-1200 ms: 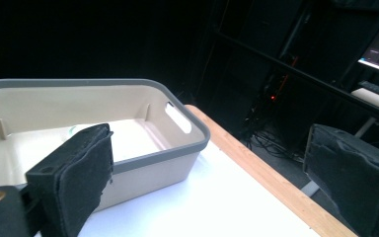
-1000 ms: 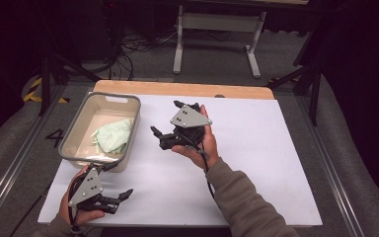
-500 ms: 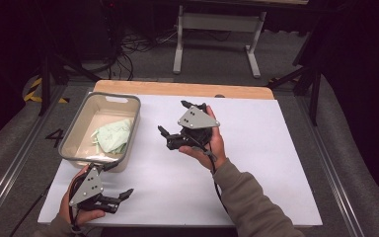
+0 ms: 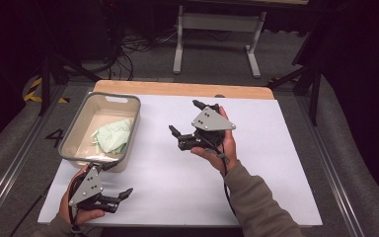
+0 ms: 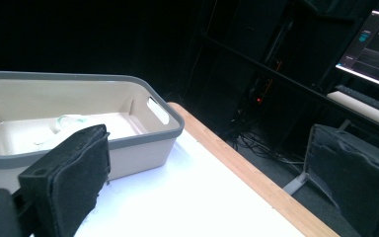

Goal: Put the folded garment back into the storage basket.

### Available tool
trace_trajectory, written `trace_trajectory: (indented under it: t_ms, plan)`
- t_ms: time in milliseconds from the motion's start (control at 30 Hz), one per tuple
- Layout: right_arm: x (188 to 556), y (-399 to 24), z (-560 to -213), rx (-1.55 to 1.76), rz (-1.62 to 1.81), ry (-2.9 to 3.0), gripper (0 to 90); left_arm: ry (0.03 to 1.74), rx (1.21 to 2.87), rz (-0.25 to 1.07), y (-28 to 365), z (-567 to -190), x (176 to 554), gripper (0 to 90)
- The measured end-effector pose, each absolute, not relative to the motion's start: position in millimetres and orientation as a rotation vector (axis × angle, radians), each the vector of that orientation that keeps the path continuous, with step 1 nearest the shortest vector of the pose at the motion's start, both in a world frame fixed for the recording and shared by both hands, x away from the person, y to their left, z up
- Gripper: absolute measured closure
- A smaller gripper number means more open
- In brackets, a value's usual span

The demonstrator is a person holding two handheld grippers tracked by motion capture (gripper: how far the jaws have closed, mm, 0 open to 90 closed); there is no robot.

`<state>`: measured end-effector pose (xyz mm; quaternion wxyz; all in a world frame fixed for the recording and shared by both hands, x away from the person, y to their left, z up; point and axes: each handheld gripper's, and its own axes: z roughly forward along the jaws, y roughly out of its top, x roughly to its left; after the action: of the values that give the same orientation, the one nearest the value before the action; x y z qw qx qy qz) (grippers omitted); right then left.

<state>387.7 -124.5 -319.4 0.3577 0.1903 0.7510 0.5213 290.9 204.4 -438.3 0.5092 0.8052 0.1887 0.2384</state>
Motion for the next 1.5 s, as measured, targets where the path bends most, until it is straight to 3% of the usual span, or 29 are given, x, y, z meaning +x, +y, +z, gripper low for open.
trace_trajectory:
  t_ms: [1500]
  plan:
    - [353,-177,-334,0.474,1.281,1.897,4.4,0.466,1.937,0.59,205,-437,291,9.7]
